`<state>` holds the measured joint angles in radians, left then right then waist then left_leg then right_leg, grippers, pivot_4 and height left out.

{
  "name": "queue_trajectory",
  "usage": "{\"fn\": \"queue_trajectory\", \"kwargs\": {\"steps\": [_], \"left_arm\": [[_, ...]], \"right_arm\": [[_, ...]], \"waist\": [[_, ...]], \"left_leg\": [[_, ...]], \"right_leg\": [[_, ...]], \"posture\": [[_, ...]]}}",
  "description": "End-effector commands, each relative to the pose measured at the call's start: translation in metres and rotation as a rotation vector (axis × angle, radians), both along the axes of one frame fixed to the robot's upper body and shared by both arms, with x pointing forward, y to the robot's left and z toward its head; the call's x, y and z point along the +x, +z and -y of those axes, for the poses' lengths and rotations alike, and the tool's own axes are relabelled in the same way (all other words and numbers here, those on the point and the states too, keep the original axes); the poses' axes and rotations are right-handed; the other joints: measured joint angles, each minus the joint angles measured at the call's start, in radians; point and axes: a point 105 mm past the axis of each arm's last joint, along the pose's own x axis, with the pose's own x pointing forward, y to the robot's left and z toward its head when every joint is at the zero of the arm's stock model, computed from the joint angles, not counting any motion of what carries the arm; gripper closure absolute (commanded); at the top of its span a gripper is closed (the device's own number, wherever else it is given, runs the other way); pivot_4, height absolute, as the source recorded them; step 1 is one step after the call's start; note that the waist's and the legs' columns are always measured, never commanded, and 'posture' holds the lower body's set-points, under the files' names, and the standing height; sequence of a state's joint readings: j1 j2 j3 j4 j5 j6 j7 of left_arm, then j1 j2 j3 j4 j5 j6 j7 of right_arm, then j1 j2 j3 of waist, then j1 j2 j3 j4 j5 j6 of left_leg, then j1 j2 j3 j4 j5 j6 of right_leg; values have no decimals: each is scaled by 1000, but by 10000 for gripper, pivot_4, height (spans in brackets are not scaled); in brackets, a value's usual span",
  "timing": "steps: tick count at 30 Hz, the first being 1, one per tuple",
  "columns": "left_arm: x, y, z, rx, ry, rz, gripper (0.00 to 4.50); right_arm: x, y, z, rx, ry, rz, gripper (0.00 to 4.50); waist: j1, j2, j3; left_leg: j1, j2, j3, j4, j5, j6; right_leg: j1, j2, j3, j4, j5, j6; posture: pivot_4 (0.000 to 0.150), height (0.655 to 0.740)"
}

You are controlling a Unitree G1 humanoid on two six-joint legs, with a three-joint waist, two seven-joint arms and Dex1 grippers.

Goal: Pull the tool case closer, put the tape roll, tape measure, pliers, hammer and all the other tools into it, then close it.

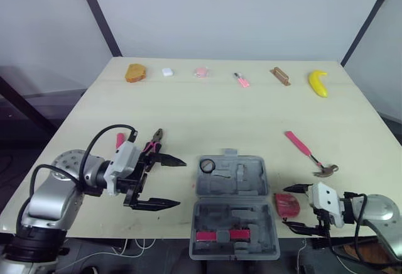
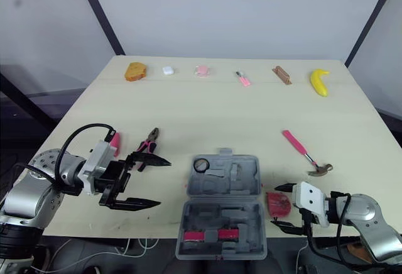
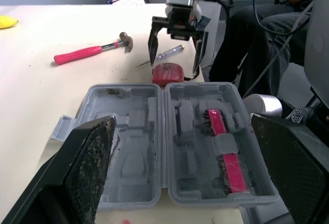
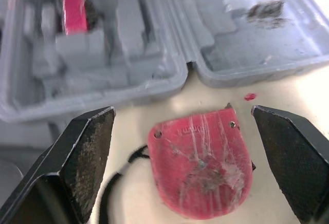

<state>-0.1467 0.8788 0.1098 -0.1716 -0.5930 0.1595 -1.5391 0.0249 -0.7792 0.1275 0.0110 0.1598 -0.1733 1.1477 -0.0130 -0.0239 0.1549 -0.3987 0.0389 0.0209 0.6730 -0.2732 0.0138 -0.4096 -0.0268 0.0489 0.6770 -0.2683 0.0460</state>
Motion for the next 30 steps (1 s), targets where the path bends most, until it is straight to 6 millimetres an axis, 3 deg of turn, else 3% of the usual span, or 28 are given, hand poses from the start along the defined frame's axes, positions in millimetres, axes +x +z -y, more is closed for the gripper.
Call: {"fn": "queue_trajectory", "kwargs": {"steps": [1, 13, 20, 21, 24, 30], "left_arm": [[-5, 8, -1, 2, -23, 38, 0], [-6, 8, 0, -6, 3, 48, 0], [-5, 7, 0, -9, 10, 56, 0], [-5, 7, 0, -9, 11, 55, 0], [-4, 7, 1, -11, 14, 53, 0], [-3, 5, 2, -19, 19, 46, 0]], "right_arm": [[2, -1, 1, -28, 39, 27, 350], [12, -16, 11, -112, 34, 2, 350], [15, -11, 5, -72, 27, 3, 350], [15, -11, 5, -71, 27, 4, 5532], [13, -9, 5, -76, 22, 2, 15490], [11, -5, 10, -95, -5, 5, 15488]], "waist": [[1, 0, 0], [0, 0, 0], [0, 0, 0], [0, 0, 0], [0, 0, 0], [1, 0, 0]], "left_leg": [[0, 0, 0, 0, 0, 0], [1, 0, 0, 0, 0, 0], [1, 0, 0, 0, 0, 0], [1, 0, 0, 0, 0, 0], [1, 0, 0, 0, 0, 0], [1, 0, 0, 0, 0, 0]], "right_leg": [[0, 0, 0, 0, 0, 0], [0, 0, 0, 1, 0, 0], [0, 0, 0, 1, 0, 0], [0, 0, 0, 1, 0, 0], [0, 0, 0, 1, 0, 0], [0, 0, 1, 1, 0, 0]], "posture": [[1500, 7400], [1500, 7400], [1500, 7400], [1500, 7400], [1500, 7400], [1500, 7400]]}}
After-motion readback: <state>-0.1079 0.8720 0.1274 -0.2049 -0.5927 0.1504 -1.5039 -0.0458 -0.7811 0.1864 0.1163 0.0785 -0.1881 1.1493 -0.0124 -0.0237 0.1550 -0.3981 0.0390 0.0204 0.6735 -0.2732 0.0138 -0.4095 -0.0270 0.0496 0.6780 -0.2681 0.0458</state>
